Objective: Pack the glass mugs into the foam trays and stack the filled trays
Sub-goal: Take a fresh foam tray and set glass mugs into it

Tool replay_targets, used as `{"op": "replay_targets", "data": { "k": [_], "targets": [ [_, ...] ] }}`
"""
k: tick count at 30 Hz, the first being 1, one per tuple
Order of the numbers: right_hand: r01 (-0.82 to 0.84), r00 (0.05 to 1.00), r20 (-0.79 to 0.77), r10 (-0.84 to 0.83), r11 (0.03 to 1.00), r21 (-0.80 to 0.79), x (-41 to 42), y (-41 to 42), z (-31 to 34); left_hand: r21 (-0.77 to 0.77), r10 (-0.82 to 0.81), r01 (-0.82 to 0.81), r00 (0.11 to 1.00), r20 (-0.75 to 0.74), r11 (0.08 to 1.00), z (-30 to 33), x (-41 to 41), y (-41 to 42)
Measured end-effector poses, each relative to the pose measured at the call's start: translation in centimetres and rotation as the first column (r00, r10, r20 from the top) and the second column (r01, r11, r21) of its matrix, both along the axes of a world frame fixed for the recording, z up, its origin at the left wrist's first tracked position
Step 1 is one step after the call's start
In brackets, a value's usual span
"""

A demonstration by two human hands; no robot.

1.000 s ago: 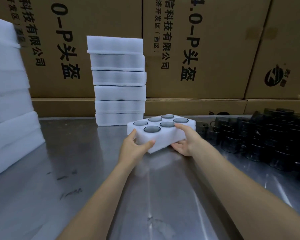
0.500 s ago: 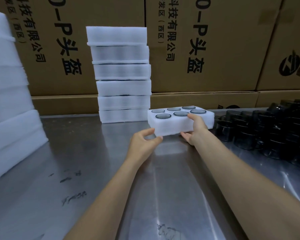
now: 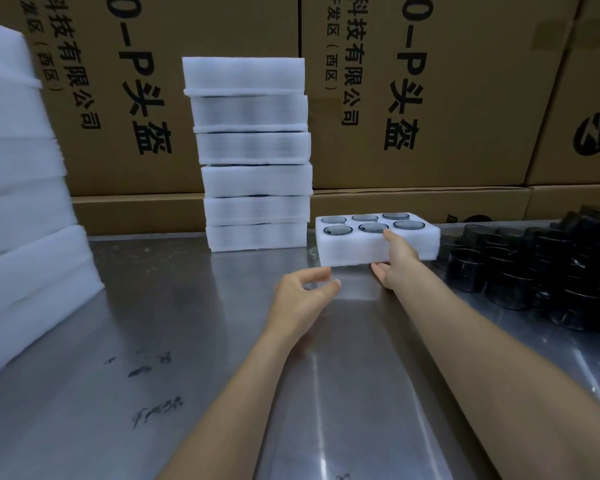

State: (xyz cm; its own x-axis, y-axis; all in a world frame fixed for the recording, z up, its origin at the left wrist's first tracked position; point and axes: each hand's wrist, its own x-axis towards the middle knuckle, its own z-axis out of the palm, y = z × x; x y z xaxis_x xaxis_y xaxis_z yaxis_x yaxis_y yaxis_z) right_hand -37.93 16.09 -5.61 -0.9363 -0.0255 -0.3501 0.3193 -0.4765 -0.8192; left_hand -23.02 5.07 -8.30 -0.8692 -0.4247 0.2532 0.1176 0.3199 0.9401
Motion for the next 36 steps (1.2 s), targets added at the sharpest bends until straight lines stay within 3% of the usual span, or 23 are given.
{"op": "replay_targets", "data": {
  "k": [4,7,11,15,22,27,30,34,36],
  "targets": [
    [-0.148,0.985,-0.062,0.163,0.970,0.194,-1.3,-0.7,0.0,-0.007,-0.013,0.013,1.000,-0.013,1.000,0.0,0.0,0.0],
    [-0.293,0.943,-0.029,0.333,0.866,0.404,-1.5,-0.8,0.2,-0.002,-0.034,0.034,0.999,-0.012,0.999,0.0,-0.1,0.0],
    [-0.313,0.930,0.017,0.367,0.768,0.558,-3.0,-1.5,-0.2,0.018,-0.046,0.047,0.999,-0.013,0.999,-0.2,-0.3,0.0],
    [-0.148,0.948,-0.141,0.286,0.786,0.600,-4.5,-3.1,-1.4,0.026,-0.050,0.050,0.999,-0.012,0.998,-0.1,-0.4,0.0],
    [0.132,0.830,-0.366,0.420,0.491,0.861,-4.2,-2.5,-2.7,0.076,-0.068,0.070,0.997,-0.024,0.995,0.2,-0.1,0.2],
    [0.206,0.682,-0.481,0.551,0.486,0.849,-4.2,-3.0,-3.3,0.087,-0.077,0.079,0.997,-0.023,0.993,0.4,-0.1,0.3],
    [0.199,0.597,-0.474,0.648,0.452,0.869,-4.5,-3.4,-3.5,0.095,-0.079,0.081,0.997,-0.024,0.992,0.5,0.0,0.4],
    [0.223,0.513,-0.248,0.822,0.151,0.963,-5.1,-4.5,-4.0,0.079,-0.083,0.085,0.996,-0.020,0.993,0.5,-0.1,0.3],
    [0.245,0.511,-0.212,0.833,0.095,0.965,-5.6,-5.0,-3.9,0.061,-0.081,0.082,0.997,-0.014,0.995,0.4,-0.2,0.2]
  ]
}}
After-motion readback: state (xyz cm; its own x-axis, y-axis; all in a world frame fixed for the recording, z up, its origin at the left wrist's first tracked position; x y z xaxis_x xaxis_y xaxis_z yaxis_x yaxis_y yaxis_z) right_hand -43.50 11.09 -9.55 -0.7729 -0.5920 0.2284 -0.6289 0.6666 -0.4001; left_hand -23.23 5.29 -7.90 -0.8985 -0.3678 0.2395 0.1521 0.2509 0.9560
